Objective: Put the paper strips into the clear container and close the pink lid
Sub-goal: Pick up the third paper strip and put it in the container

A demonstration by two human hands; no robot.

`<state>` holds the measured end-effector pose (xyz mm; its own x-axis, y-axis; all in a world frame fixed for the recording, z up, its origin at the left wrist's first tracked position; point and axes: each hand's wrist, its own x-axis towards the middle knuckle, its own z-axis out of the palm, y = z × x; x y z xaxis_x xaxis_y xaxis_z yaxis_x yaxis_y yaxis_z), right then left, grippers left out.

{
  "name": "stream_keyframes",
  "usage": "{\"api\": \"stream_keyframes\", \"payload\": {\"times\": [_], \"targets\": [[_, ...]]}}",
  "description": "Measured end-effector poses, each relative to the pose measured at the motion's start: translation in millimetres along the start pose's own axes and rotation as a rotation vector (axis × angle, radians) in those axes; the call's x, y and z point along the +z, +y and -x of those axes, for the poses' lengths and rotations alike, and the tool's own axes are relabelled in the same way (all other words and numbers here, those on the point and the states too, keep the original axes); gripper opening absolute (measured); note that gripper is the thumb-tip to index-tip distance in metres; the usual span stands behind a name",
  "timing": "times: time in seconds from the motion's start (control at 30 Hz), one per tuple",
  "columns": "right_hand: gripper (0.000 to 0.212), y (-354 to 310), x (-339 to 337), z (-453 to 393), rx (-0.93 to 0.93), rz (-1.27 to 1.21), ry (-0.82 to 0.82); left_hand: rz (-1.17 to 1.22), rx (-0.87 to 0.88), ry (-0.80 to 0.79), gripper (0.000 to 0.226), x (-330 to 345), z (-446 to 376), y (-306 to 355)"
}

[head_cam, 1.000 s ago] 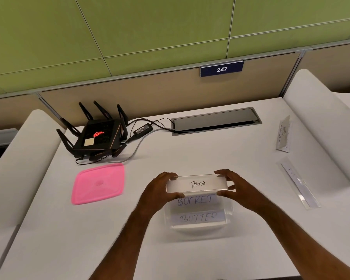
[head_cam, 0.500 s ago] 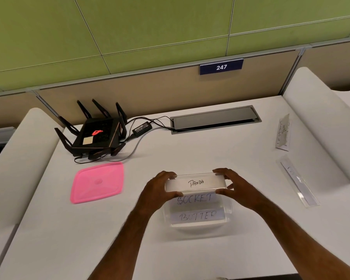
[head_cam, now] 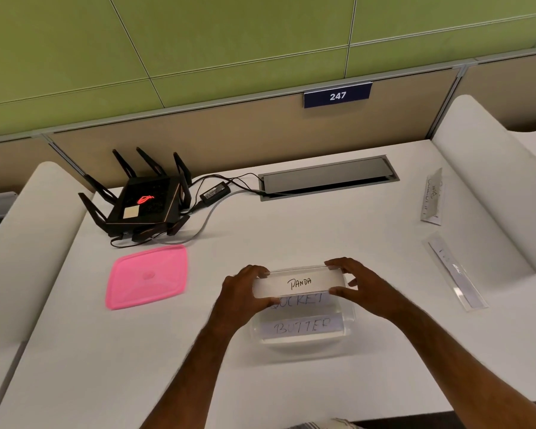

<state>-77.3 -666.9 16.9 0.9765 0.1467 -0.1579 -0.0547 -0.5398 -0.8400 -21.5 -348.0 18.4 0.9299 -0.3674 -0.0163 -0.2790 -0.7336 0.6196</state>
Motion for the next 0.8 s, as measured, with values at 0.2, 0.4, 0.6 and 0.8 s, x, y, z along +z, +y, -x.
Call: {"api": "stream_keyframes", "payload": {"times": [0.2,0.4,0.6,0.8], "targets": [[0.048,4.4,5.6,7.3,0.03,0.111,-0.019,-0.144,-0.053,-0.092,0.069,16.1,8.6,-4.5],[0.048,11.0,11.8,14.0,-0.002,0.312,-0.03,-0.32,-0.009,-0.185,0.074,21.8,12.8,3.5],[0.038,9.1,15.9,15.5,-0.076,0.405,-0.05,-0.328,0.025,-0.221,0.066,22.7,17.1,5.5],[0.033,16.7,23.4,19.2,-0.256,0.581,0.03,-0.364,0.025,-0.261,0.047,28.2,17.6,3.9]]}}
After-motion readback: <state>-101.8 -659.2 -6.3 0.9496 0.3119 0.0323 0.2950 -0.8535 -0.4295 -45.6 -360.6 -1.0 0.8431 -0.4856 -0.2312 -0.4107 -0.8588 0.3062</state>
